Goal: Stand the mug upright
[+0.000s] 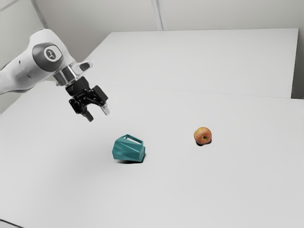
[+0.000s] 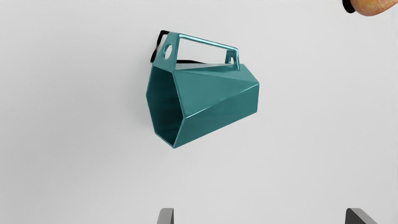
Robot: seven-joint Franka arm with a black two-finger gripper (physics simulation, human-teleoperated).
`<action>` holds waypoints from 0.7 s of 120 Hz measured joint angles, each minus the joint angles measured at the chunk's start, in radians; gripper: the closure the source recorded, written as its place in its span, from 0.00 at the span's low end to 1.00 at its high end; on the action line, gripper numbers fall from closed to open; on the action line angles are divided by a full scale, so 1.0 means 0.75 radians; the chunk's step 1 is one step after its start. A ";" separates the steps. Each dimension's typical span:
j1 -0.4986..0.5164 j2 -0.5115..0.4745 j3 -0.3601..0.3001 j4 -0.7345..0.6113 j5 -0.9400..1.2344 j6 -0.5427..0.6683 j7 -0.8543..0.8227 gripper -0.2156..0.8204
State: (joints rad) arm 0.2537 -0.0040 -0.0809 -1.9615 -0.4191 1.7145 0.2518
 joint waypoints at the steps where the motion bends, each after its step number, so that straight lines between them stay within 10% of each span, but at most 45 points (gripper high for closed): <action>1: 0.006 0.001 0.000 -0.008 -0.009 0.007 0.012 0.21; 84: 0.148 0.381 -0.008 -0.123 -0.495 0.143 0.676 0.21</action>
State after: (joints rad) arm 0.3650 0.2815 -0.0869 -2.0538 -0.7900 1.8218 0.7585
